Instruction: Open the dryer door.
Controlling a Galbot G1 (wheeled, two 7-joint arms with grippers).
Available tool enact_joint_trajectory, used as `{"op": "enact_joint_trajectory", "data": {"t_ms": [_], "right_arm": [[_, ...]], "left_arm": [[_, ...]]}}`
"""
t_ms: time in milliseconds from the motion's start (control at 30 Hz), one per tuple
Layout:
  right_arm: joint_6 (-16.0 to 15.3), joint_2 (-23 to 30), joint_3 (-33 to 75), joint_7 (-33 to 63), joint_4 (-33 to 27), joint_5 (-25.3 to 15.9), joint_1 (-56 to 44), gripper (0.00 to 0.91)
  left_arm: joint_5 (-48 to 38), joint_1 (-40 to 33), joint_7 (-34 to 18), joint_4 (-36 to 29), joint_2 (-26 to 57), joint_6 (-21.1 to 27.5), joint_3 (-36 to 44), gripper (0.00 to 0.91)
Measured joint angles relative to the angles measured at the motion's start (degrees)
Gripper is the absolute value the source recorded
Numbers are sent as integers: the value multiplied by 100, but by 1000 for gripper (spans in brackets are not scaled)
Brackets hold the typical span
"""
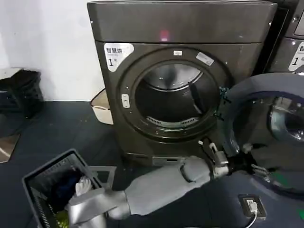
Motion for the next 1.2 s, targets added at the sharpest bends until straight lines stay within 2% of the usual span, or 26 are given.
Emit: {"op": "enact_joint_trajectory", "data": {"t_ms": [300, 467, 567, 700, 867, 1200], "right_arm": [[18, -20, -19, 3, -27, -3, 25, 907], [24, -20, -62, -5, -55, -11, 44, 907], [25, -23, -70, -8, -62, -14, 61, 907], [25, -39, -112, -16, -59, -35, 105, 907], [24, -48, -103, -23, -27, -38, 87, 907], [24, -83, -37, -27, 4, -38, 74, 907]], "left_arm": [[218, -119, -174, 632, -5, -127, -288, 907], [187, -151, -190, 699, 1, -281, -415, 907], [181, -98, -151, 611, 1, -406, -397, 907], [148, -57, -137, 501, 0, -815, -289, 907], [9, 7, -140, 288, 0, -919, -274, 907], [-627, 224, -191, -751, 126, -1479, -122, 907]]}}
